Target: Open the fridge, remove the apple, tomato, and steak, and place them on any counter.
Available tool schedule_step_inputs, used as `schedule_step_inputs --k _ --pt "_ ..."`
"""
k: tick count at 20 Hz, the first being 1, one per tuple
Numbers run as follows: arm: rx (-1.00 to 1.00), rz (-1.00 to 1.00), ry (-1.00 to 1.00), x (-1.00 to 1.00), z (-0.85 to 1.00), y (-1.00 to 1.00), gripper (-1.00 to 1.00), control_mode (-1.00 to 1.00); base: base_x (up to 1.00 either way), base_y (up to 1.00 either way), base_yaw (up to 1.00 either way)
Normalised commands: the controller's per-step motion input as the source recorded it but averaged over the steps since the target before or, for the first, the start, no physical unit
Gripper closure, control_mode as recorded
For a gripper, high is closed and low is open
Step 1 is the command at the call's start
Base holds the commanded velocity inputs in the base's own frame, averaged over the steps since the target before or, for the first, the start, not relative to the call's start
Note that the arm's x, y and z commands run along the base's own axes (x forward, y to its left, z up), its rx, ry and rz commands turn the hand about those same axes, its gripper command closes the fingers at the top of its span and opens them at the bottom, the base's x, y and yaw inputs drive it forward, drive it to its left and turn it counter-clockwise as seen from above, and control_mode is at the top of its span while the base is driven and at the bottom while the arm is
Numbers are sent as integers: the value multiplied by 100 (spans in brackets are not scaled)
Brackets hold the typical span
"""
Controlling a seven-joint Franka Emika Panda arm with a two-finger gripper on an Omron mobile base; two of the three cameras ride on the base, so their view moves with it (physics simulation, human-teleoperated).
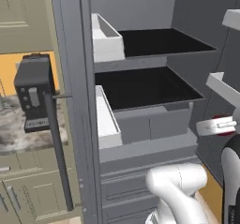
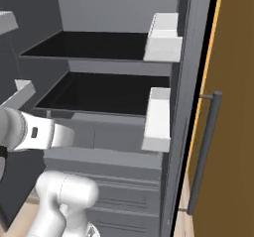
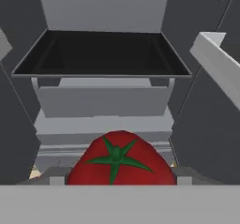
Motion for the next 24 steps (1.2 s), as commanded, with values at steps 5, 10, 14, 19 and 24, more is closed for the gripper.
schedule_step_inputs --k 5,10,14,19,24 --pt "0 0 0 0 0 0 100 100 -100 0 0" --pt "0 0 0 0 0 0 100 100 -90 39 3" --pt "0 0 0 0 0 0 100 100 -29 100 6" --pt "0 0 0 0 0 0 100 100 0 100 9" --pt "0 0 0 0 0 0 100 100 0 100 8"
